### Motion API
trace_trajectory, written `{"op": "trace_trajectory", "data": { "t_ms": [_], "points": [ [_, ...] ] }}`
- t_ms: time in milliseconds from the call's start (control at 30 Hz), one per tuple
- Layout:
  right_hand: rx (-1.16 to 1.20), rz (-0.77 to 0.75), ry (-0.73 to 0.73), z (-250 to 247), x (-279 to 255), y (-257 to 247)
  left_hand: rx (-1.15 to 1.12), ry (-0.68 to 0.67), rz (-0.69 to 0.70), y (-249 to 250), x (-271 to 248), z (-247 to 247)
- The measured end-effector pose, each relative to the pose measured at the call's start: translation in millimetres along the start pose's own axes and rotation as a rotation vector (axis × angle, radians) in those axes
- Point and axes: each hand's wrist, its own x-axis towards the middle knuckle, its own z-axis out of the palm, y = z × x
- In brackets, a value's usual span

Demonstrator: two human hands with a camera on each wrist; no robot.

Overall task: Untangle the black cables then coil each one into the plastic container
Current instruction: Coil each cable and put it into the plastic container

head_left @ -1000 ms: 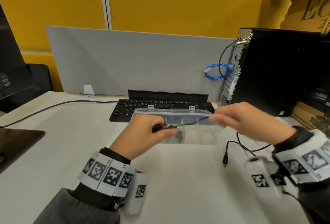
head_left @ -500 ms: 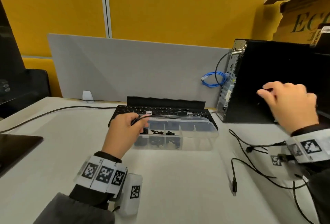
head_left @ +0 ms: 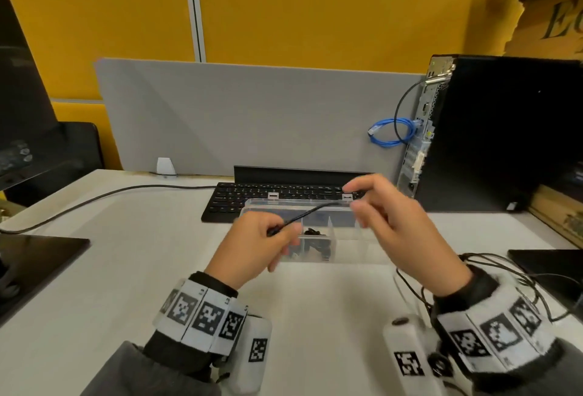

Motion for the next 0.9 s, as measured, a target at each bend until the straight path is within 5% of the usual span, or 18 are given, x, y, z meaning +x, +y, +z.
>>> {"op": "trace_trajectory", "data": {
  "t_ms": [67, 133, 267, 367, 433, 500, 600, 667, 800, 900],
  "points": [
    [-0.109, -0.077, 0.169, 1, 8, 1, -0.237, -0.290, 0.024, 12, -8, 4],
    [-0.285, -0.111, 0.161, 5, 12, 3, -0.587, -0.437, 0.065, 22, -13, 6],
    [-0.540, -0.121, -0.366, 22, -3, -3, -1.032, -0.130, 0.079, 30, -9, 8],
    [-0.444, -0.166, -0.508, 25, -17, -9, -0.853, 0.113, 0.066, 20, -2, 11],
    [-0.412, -0.192, -0.440, 15, -19, -14, -0.485, 0.280, 0.103, 11, 0, 10],
    [-0.392, -0.211, -0.276, 4, -13, -19, -0.222, 0.277, 0.138, 6, 1, 10],
    [-0.329, -0.197, 0.006, -2, 7, -14, -0.357, -0.058, 0.059, 14, -5, 18],
    [-0.310, -0.123, 0.033, 0, 20, -3, -0.596, -0.256, -0.014, 22, -9, 19],
    [-0.517, 0.048, -0.459, 18, 12, 12, -0.817, -0.249, 0.083, 24, -9, 19],
    [-0.430, 0.029, -0.636, 25, 1, 0, -0.847, -0.154, 0.086, 23, -9, 22]
  ]
}}
